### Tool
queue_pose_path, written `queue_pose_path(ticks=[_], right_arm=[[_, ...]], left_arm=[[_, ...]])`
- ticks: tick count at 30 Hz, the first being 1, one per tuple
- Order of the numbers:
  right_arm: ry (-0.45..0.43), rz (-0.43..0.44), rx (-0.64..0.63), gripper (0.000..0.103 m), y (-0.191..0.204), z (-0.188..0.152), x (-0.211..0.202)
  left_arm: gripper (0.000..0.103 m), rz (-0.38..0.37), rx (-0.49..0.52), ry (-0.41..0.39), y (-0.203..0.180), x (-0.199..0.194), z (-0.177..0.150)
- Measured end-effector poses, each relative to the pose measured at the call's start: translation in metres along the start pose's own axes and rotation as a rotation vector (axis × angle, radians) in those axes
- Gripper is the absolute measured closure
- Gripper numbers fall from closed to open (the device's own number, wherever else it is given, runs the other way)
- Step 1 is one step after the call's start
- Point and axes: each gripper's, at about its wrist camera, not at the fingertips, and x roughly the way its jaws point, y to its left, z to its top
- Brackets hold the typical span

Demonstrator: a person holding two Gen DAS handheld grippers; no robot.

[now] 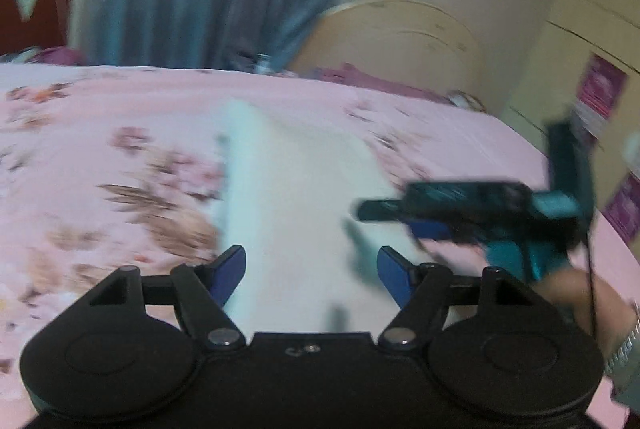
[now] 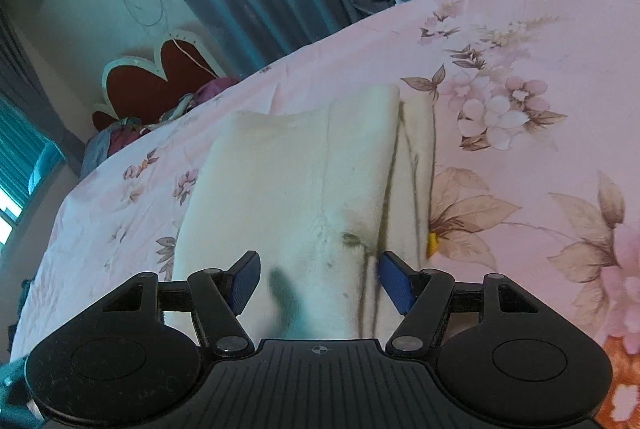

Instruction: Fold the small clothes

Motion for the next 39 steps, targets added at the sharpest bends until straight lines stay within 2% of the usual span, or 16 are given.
queue_pose_path(ticks=[3, 5, 7, 8, 12, 15, 20, 24, 29, 33, 35, 36, 37, 39], right_arm=[[0.006, 0.001, 0.022, 0.065, -0.002, 0.004, 0.009], [0.002, 0.005, 0.052, 0.068, -0.008, 0.007, 0.014], [0.000, 0.005, 0.065, 0.083, -0.009, 0.009, 0.015], [-0.006, 0.003, 0.061, 0.085, -0.008, 0.010, 0.013], [-0.063, -0.027, -0.013, 0.088, 0.004, 0.015, -0.001], [-0.066, -0.060, -0.058, 0.089, 0.004, 0.018, -0.010], [-0.041, -0.102, 0.030, 0.092, -0.019, 0.008, -0.008], [-0.028, -0.120, 0.033, 0.096, -0.022, 0.001, -0.012], [0.006, -0.057, 0.051, 0.096, -0.027, 0.002, -0.021], [0.014, -0.047, 0.035, 0.089, -0.025, -0.003, -0.035], [0.028, -0.038, 0.032, 0.072, -0.022, -0.009, -0.039], [0.034, -0.038, 0.023, 0.054, -0.020, -0.013, -0.041], [0.036, -0.040, 0.009, 0.049, -0.017, -0.018, -0.043], [0.040, -0.054, -0.027, 0.049, -0.010, -0.026, -0.047]], left_arm=[[0.032, 0.057, -0.046, 0.013, 0.018, 0.015, 0.015], [0.032, 0.074, -0.075, 0.012, 0.030, 0.023, 0.024], [0.032, 0.084, -0.095, 0.020, 0.036, 0.032, 0.028], [0.032, 0.084, -0.107, 0.021, 0.038, 0.038, 0.031], [0.032, 0.079, -0.115, 0.009, 0.036, 0.048, 0.040], [0.032, 0.065, -0.091, 0.008, 0.030, 0.059, 0.044], [0.032, 0.049, -0.048, 0.057, 0.018, 0.082, 0.037], [0.032, 0.045, -0.046, 0.105, 0.017, 0.095, 0.030], [0.031, 0.035, -0.067, 0.127, 0.022, 0.096, 0.027], [0.031, 0.036, -0.037, 0.128, 0.021, 0.090, 0.027], [0.031, 0.031, -0.022, 0.136, 0.021, 0.087, 0.027], [0.031, 0.029, -0.016, 0.141, 0.022, 0.085, 0.026], [0.031, 0.029, -0.014, 0.144, 0.023, 0.082, 0.025], [0.029, 0.029, -0.011, 0.151, 0.025, 0.078, 0.021]])
